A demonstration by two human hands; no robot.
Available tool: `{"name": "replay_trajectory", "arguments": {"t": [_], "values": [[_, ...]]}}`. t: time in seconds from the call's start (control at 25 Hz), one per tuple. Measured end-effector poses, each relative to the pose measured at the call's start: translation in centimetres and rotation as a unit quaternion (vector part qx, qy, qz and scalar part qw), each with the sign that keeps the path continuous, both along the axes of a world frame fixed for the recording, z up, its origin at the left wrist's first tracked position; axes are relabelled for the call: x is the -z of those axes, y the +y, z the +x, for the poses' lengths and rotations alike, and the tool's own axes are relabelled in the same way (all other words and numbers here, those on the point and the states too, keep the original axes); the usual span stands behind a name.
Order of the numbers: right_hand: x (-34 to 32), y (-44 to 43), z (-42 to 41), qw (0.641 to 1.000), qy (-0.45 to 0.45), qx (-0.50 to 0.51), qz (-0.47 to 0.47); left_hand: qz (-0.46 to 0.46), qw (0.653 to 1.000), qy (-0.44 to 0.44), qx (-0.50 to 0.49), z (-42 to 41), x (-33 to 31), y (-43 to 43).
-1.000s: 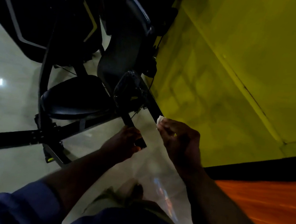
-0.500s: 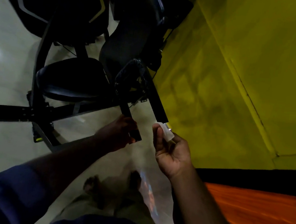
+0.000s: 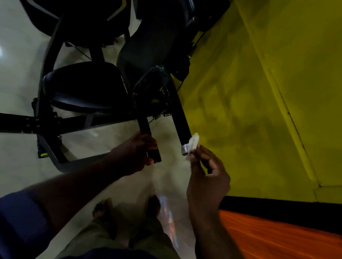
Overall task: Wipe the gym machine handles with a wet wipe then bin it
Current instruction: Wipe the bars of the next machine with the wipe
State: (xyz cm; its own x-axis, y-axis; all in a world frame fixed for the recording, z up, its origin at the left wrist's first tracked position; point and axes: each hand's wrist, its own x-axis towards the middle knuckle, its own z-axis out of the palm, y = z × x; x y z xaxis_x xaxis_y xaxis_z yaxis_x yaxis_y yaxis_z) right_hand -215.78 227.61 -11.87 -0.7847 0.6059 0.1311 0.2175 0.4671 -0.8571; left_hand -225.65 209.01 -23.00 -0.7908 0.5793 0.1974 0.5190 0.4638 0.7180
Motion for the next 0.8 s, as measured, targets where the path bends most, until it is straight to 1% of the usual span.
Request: {"name": "replay_trajectory", "arguments": {"t": [0.04, 0.08, 0.16, 0.2, 0.24, 0.28, 0.32, 0.36, 0.4, 0.44, 0.48, 0.52, 0.56, 0.6, 0.64, 0.68, 0.72, 0.76, 0.8], "values": [[0.4, -0.6, 0.3, 0.999, 0.032, 0.005, 0.034, -0.001, 1.0, -0.017, -0.001, 0.1, 0.1, -0.1], [0.9, -1.2, 0.4, 0.997, 0.057, 0.007, 0.044, -0.003, 1.0, -0.028, 0.0, 0.0, 0.1, -0.2], [1.9, -2.0, 0.3, 0.997, 0.076, 0.01, 0.032, -0.006, 1.0, -0.012, 0.013, -0.5, 0.2, -0.4], [2.2, -2.2, 0.1, 0.997, 0.072, 0.024, 0.002, -0.008, 1.0, -0.007, 0.021, -0.7, 0.1, -0.5], [2.5, -2.3, -0.1, 0.995, 0.067, 0.051, -0.057, -0.007, 1.0, 0.0, 0.023, -0.7, -0.1, -0.5], [2.5, -2.5, -0.2, 0.983, 0.064, 0.093, -0.146, -0.007, 0.999, 0.022, 0.029, -0.8, -0.3, -0.5], [2.4, -2.6, -0.5, 0.953, 0.073, 0.133, -0.261, -0.01, 0.997, 0.06, 0.048, -0.9, -0.6, -0.5], [2.3, -2.7, -0.7, 0.909, 0.09, 0.157, -0.376, -0.019, 0.991, 0.109, 0.077, -1.0, -0.7, -0.5], [2.0, -2.8, -0.9, 0.866, 0.109, 0.159, -0.462, -0.034, 0.983, 0.151, 0.104, -1.1, -0.6, -0.6], [2.0, -2.8, -1.0, 0.842, 0.11, 0.149, -0.506, -0.047, 0.977, 0.168, 0.119, -1.2, -0.6, -0.8], [2.0, -2.7, -0.9, 0.827, 0.104, 0.136, -0.535, -0.056, 0.978, 0.162, 0.123, -1.4, -0.4, -1.0], [2.0, -2.4, -0.8, 0.826, 0.093, 0.125, -0.542, -0.057, 0.98, 0.151, 0.117, -1.6, -0.3, -1.1], [1.9, -2.1, -0.6, 0.833, 0.079, 0.116, -0.536, -0.056, 0.983, 0.14, 0.105, -1.5, -0.5, -1.1], [1.6, -1.6, -0.4, 0.858, 0.067, 0.105, -0.498, -0.052, 0.987, 0.123, 0.09, -1.4, -0.8, -1.0], [1.2, -1.0, -0.5, 0.908, 0.047, 0.083, -0.409, -0.041, 0.991, 0.101, 0.071, -1.1, -1.4, -0.9], [0.8, -0.1, -0.6, 0.963, 0.014, 0.044, -0.265, -0.029, 0.994, 0.09, 0.06, -1.0, -1.8, -0.8], [0.3, 1.0, -0.9, 0.993, -0.016, -0.015, -0.116, -0.023, 0.994, 0.09, 0.063, -1.0, -2.0, -0.8], [-0.4, 2.0, -1.2, 0.996, -0.029, -0.086, 0.005, -0.027, 0.993, 0.084, 0.076, -1.1, -1.8, -1.0], [-1.2, 3.0, -1.6, 0.982, -0.035, -0.165, 0.082, -0.043, 0.993, 0.062, 0.086, -1.2, -1.3, -1.1]]}}
